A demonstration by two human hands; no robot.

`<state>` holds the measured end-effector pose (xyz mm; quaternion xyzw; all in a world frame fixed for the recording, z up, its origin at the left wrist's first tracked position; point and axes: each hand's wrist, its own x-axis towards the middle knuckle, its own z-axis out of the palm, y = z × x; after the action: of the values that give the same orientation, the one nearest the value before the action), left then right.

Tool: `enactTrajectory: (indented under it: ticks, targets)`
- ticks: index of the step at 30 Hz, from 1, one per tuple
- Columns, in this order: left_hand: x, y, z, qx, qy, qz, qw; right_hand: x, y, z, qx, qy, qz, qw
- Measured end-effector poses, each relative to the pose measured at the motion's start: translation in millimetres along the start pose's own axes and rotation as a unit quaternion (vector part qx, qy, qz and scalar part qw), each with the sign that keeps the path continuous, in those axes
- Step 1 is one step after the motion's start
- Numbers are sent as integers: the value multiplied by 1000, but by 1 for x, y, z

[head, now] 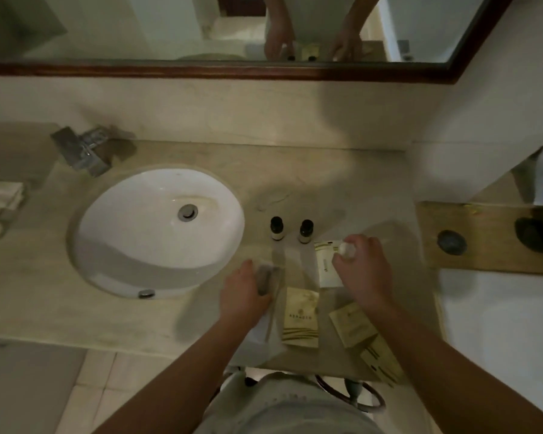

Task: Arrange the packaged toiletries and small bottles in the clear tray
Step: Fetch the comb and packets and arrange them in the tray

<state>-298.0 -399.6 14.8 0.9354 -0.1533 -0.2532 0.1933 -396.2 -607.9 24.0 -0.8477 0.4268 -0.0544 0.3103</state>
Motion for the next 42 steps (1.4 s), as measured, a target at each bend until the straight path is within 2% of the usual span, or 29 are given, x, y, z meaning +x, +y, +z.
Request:
enactTrajectory:
  ticks: [3,8,15,22,27,30,32,38,42]
  targets:
    - [2,2,-1,-6,-16,-25,1000,-31,-13,6,46,-23,-19,999]
    - [2,-4,-12,19,-44,-33,998,-61,-42,20,84,-90,-109,986]
    - [-3,-55,-44,-127,-7,-60,990,-83,-109,50,108,-117,-183,970]
    - [-24,-174,-129,-271,67,-104,955,-132,-224,127,92,-165,-247,950]
    - [-40,-278,-196,-366,128,-148,910,-182,-323,197,206,-193,-192,940]
    - [-45,-329,-234,-407,163,-145,887,-197,-370,239,230,-219,-196,928]
    - [-47,-357,-253,-427,173,-158,873,-205,-399,256,257,-249,-162,920]
    - [-34,-410,-283,-487,194,-176,833,-207,-458,290,326,-302,-95,891]
    - [-11,-429,-297,-501,205,-201,816,-194,-482,312,341,-315,-99,880]
